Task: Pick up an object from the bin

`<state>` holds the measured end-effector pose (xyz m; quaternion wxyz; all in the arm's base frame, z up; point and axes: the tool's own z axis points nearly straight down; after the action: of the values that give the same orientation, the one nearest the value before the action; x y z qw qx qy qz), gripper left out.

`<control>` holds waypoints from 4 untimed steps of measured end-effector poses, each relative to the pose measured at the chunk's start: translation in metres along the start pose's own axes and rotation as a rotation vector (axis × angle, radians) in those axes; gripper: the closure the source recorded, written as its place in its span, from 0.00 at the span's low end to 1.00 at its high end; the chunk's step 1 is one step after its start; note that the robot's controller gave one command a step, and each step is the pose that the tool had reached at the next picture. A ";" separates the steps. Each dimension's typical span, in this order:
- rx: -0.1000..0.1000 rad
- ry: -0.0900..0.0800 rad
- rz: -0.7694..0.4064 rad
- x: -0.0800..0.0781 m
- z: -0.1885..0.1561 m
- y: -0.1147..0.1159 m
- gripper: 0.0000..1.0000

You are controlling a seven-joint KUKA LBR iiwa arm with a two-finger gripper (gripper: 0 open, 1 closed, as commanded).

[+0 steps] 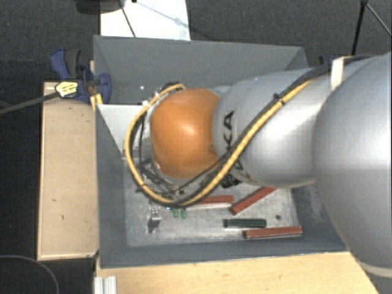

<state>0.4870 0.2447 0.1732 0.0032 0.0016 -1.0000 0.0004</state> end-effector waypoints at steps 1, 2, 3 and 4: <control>-0.002 -0.008 0.005 -0.002 -0.004 -0.001 0.00; -0.003 -0.008 0.024 -0.037 -0.009 -0.021 0.00; -0.003 -0.010 0.055 -0.057 -0.005 -0.041 0.00; -0.002 -0.009 -0.063 -0.051 0.016 -0.086 0.00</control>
Offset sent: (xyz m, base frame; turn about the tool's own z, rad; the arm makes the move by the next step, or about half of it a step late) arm 0.0459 -0.0274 0.0087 0.0314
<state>0.5377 0.1592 0.1565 -0.0013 0.0332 -0.9994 -0.0008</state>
